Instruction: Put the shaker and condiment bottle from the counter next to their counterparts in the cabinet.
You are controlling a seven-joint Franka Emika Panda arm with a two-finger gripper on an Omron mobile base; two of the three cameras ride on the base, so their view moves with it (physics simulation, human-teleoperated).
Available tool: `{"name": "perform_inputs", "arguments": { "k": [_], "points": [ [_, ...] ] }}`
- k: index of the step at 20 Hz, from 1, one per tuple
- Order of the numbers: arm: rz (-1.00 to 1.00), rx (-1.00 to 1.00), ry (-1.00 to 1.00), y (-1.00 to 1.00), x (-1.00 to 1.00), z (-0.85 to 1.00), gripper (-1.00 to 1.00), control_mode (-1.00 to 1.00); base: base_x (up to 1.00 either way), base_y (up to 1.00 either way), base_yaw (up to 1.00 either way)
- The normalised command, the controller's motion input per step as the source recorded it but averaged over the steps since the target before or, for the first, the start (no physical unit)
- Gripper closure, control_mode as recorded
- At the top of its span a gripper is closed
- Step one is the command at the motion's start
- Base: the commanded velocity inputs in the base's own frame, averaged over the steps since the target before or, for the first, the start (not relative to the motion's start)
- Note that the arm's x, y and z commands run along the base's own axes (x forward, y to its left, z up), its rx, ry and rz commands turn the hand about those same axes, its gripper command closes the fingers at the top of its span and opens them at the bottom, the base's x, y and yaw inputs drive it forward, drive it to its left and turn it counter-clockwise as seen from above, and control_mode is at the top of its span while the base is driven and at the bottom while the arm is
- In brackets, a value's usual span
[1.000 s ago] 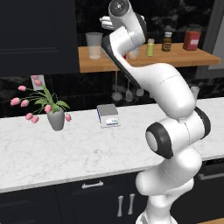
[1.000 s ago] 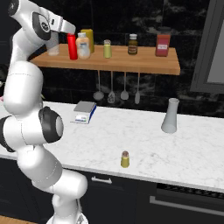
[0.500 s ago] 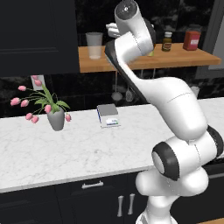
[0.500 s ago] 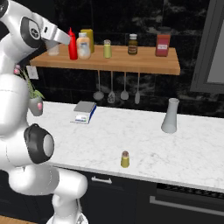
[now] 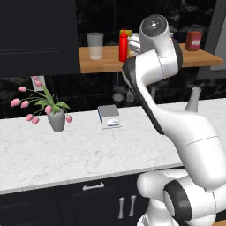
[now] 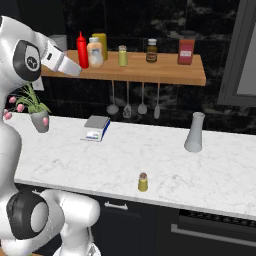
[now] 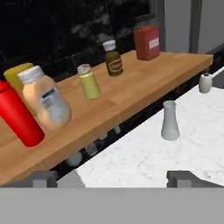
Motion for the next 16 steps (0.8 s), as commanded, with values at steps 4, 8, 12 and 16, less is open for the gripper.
{"name": "perform_inputs", "arguments": {
  "k": [4, 8, 12, 16],
  "points": [
    [-0.12, 0.07, 0.03, -0.57, -0.70, -0.73, -1.00, -1.00, 0.00, 0.00, 0.00],
    [-0.13, 0.03, 0.00, -0.70, -0.38, -1.00, -1.00, -1.00, 0.00, 0.00, 0.00],
    [-0.13, 0.02, 0.00, -0.70, -0.42, -1.00, -1.00, -1.00, 0.00, 0.00, 0.00],
    [-0.13, 0.00, 0.04, -0.48, -0.34, -0.98, -1.00, -1.00, 0.00, 0.00, 0.00]
  ]
}}
